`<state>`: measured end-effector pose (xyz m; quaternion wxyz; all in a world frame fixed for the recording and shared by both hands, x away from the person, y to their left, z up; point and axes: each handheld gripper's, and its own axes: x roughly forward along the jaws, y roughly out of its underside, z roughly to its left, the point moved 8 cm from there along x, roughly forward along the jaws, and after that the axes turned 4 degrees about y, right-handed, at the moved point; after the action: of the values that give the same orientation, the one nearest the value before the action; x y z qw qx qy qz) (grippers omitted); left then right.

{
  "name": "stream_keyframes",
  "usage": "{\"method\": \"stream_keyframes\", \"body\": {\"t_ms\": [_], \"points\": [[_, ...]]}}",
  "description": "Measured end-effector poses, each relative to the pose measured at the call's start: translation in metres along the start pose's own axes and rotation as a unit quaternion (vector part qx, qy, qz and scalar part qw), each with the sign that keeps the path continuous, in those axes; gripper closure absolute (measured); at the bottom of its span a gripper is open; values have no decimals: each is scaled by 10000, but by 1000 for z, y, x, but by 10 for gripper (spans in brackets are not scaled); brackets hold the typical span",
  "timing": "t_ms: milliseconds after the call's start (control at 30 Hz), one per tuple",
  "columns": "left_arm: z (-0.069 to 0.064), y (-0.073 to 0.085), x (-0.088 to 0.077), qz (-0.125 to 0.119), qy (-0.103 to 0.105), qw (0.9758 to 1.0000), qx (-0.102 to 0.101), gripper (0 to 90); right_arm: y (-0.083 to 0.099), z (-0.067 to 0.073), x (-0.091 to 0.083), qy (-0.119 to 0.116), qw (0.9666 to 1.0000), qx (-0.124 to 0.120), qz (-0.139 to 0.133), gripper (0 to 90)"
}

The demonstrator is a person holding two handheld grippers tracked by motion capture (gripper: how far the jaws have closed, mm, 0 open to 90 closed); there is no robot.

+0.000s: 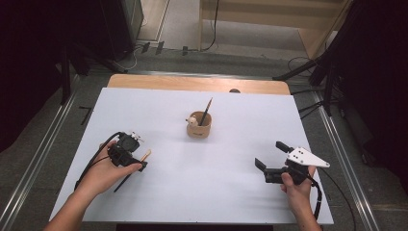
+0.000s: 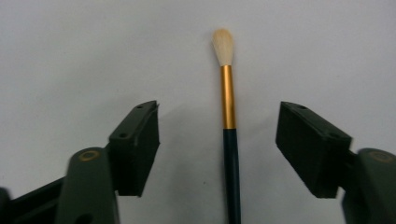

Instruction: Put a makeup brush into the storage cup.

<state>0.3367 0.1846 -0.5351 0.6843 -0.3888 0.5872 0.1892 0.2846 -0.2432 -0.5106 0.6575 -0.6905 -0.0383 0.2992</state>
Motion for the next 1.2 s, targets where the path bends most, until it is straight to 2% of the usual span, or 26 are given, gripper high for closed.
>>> {"method": "stream_keyframes", "body": {"t_ms": [33, 100, 233, 467, 633, 833, 900, 1033, 1200], "points": [[0, 0, 0, 24, 13, 10000, 14, 391, 0, 0, 0, -7, 10000, 8, 5, 0], [-2, 1, -1, 106, 169, 9998, 59, 485, 0, 0, 0, -11, 10000, 13, 10, 0], [-2, 2, 1, 233, 168, 9996, 1, 549, 1, 0, 0, -16, 10000, 39, 13, 0], [-4, 4, 1, 388, 240, 9988, 177, 663, 1, -1, 1, -7, 10000, 45, 20, 0], [-3, 5, 2, 467, 280, 9985, 87, 700, 1, -1, 1, -2, 10000, 39, 14, 0], [-4, 7, 6, 592, 361, 9976, 57, 761, 2, -1, 1, -35, 10000, 59, 27, 0], [-4, 7, 6, 639, 331, 9974, 59, 776, 2, 0, 2, -34, 10000, 43, 40, 0], [-3, 6, 7, 714, 350, 9968, 84, 806, 2, 0, 2, -28, 10000, 40, 24, 0], [-4, 4, 8, 880, 271, 9954, 276, 852, 2, 1, 2, -50, 10000, 48, 50, 0]]}}
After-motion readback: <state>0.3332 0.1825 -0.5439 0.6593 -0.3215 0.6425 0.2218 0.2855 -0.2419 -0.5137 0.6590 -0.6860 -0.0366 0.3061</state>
